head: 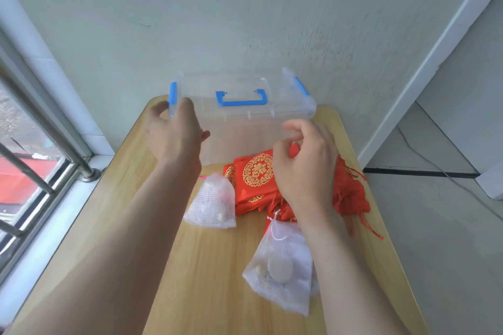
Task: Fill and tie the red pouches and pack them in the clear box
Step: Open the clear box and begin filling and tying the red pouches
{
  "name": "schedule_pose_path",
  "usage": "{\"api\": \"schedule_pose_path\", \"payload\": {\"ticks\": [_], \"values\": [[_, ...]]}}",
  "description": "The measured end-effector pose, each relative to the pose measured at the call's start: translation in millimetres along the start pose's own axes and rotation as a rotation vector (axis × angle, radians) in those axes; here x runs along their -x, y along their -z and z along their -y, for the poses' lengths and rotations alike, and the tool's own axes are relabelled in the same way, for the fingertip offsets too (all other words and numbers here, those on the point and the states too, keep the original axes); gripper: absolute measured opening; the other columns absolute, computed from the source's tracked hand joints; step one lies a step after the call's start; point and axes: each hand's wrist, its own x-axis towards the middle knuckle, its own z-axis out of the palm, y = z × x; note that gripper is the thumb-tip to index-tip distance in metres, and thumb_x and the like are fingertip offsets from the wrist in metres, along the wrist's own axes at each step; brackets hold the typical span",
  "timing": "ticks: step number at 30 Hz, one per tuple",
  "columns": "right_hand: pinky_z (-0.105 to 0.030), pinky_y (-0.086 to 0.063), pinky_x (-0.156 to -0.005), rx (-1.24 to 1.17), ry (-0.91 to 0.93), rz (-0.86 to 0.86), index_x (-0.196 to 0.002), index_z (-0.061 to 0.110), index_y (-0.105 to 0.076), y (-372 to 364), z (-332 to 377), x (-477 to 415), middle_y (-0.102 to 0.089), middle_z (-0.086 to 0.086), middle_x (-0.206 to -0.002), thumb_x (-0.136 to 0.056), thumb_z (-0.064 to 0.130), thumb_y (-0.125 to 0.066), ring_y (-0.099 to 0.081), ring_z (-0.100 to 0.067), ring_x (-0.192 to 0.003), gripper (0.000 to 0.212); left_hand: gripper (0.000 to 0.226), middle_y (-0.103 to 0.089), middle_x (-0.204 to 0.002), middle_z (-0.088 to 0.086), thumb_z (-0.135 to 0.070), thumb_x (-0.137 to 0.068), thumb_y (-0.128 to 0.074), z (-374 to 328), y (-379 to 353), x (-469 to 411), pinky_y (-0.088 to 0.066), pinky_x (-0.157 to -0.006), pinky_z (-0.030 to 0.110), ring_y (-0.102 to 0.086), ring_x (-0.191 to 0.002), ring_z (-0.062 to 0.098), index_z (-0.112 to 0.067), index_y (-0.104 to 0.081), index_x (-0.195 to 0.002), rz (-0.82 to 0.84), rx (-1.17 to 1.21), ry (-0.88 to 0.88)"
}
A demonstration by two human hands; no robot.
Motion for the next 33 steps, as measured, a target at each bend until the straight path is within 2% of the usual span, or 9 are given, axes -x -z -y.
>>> {"api": "schedule_pose_path", "payload": {"ticks": [7, 11, 15, 19, 21, 24, 26, 28, 33], "values": [[-0.024, -0.032, -0.103, 0.025, 0.050, -0.018, -0.131, 0.011, -0.063, -8, 8, -7, -0.058, -0.011, -0.122, -0.091, 0.016, -0.057, -0.053, -0.030, -0.115, 0.041, 0.040, -0.060, -0.128, 0.007, -0.043, -0.091, -0.069, 1, 50, -22, -0.062, -0.051, 0.030, -0.069, -0.098, 0.019, -0.023, -0.064, -0.126, -0.086, -0.125, -0.051], [-0.025, -0.036, -0.102, -0.021, -0.048, 0.064, -0.139, 0.007, -0.060, -15, 11, -28, -0.065, -0.010, -0.130, -0.103, 0.017, -0.055, -0.057, -0.029, -0.125, 0.038, 0.028, -0.067, -0.109, 0.001, -0.041, -0.093, -0.065, -4, 62, -29, -0.063, -0.060, 0.037, -0.065, -0.077, 0.011, -0.023, -0.067, -0.114, -0.096, -0.279, -0.089], [-0.031, -0.029, -0.075, -0.019, -0.191, 0.077, -0.099, 0.009, -0.061, -27, 15, -43, -0.060, -0.006, -0.087, -0.107, 0.018, -0.049, -0.056, -0.037, -0.096, 0.016, 0.027, -0.069, -0.097, -0.002, -0.046, -0.076, -0.061, -9, 66, -37, -0.063, -0.084, 0.054, -0.069, -0.084, 0.025, -0.020, -0.064, -0.084, -0.119, -0.389, -0.136], [-0.041, -0.049, -0.105, -0.087, -0.305, 0.020, -0.125, 0.006, -0.071, -33, 12, -45, -0.073, -0.009, -0.120, -0.102, 0.018, -0.056, -0.064, -0.029, -0.120, 0.029, 0.027, -0.060, -0.073, 0.002, -0.043, -0.077, -0.062, -13, 70, -41, -0.064, -0.082, 0.057, -0.065, -0.071, 0.031, -0.016, -0.067, -0.077, -0.102, -0.453, -0.156], [-0.044, -0.052, -0.105, -0.146, -0.362, 0.008, -0.123, 0.010, -0.072, -36, 9, -46, -0.073, -0.004, -0.119, -0.098, 0.017, -0.058, -0.065, -0.025, -0.119, 0.030, 0.039, -0.065, -0.062, 0.003, -0.043, -0.082, -0.065, -15, 73, -44, -0.065, -0.079, 0.053, -0.073, -0.075, 0.037, -0.005, -0.068, -0.073, -0.103, -0.451, -0.155], [-0.032, -0.049, -0.076, -0.196, -0.404, 0.013, -0.091, 0.016, -0.077, -35, 6, -50, -0.063, 0.014, -0.079, -0.091, 0.020, -0.058, -0.058, -0.013, -0.078, 0.019, 0.048, -0.062, -0.048, 0.004, -0.041, -0.083, -0.061, -15, 74, -46, -0.065, -0.074, 0.053, -0.073, -0.071, 0.038, 0.004, -0.065, -0.068, -0.098, -0.469, -0.189], [-0.031, -0.030, -0.054, -0.202, -0.441, 0.033, -0.056, 0.020, -0.050, -34, 5, -50, -0.036, 0.014, -0.049, -0.090, 0.012, -0.057, -0.033, -0.011, -0.056, 0.036, 0.048, -0.060, -0.043, 0.002, -0.038, -0.085, -0.059, -15, 74, -45, -0.065, -0.071, 0.051, -0.072, -0.063, 0.037, 0.005, -0.065, -0.065, -0.088, -0.483, -0.213], [-0.033, -0.018, -0.051, -0.239, -0.464, 0.046, -0.054, 0.024, -0.029, -33, 8, -47, -0.023, 0.009, -0.044, -0.091, 0.009, -0.055, -0.021, -0.013, -0.053, 0.048, 0.049, -0.058, -0.043, 0.005, -0.034, -0.086, -0.056, -13, 74, -45, -0.066, -0.069, 0.052, -0.071, -0.052, 0.035, 0.011, -0.065, -0.070, -0.096, -0.475, -0.217], [-0.032, -0.018, -0.056, -0.299, -0.568, 0.030, -0.041, 0.021, -0.030, -34, 9, -48, -0.017, 0.011, -0.047, -0.090, 0.010, -0.052, -0.020, -0.016, -0.059, 0.054, 0.040, -0.065, -0.079, 0.008, -0.029, -0.093, -0.047, -13, 70, -40, -0.066, -0.069, 0.054, -0.068, -0.042, 0.027, 0.000, -0.075, -0.092, -0.128, -0.445, -0.187]]}}
